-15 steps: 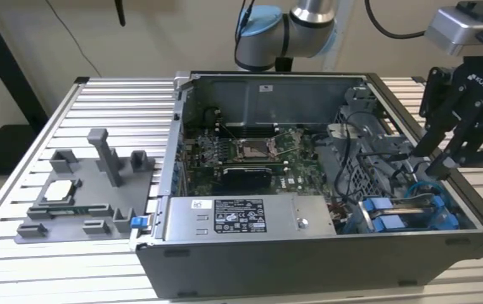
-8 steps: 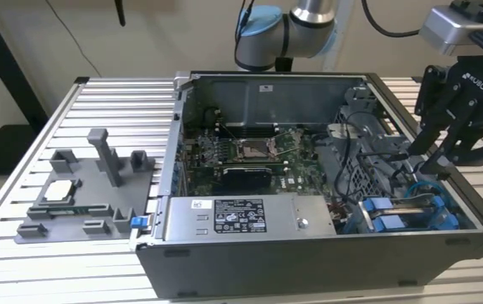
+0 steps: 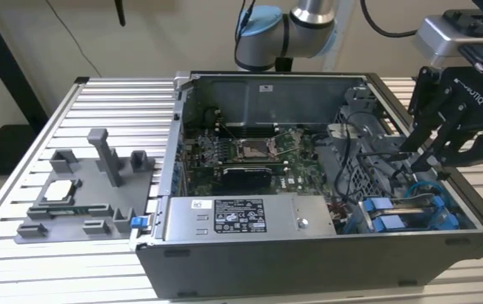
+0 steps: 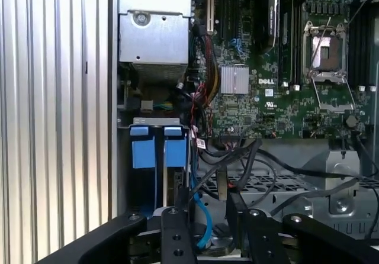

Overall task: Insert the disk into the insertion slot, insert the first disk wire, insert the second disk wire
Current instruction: 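Insert the first disk wire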

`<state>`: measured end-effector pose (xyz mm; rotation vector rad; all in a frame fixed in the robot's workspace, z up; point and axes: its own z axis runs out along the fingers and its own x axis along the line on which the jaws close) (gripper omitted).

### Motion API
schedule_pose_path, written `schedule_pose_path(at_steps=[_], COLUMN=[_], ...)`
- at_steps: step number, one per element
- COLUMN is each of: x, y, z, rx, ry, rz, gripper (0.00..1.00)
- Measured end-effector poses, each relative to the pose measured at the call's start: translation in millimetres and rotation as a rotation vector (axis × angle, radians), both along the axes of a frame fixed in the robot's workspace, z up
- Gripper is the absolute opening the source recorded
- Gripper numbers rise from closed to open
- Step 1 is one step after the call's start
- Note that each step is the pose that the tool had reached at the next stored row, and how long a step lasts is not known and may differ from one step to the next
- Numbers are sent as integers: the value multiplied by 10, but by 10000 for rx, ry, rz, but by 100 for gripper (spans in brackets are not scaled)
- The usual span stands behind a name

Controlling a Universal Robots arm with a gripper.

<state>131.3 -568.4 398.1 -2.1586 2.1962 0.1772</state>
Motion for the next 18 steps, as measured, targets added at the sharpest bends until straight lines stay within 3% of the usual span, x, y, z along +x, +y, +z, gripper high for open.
schedule_pose_path(at_steps=[1, 4, 5, 10, 11, 14, 15, 18], x=[-6, -25, -37, -73, -74, -74, -75, -75], y=[-1, 0, 0, 0, -1, 0, 0, -2], z=[-8, -13, -19, -65, -69, -80, -86, -95], rx=[43, 402, 456, 491, 525, 789, 830, 838], ry=[0, 0, 0, 0, 0, 0, 0, 0], rz=[0, -4, -3, -4, -3, -3, -3, -2], gripper=[100, 100, 100, 100, 100, 100, 100, 100])
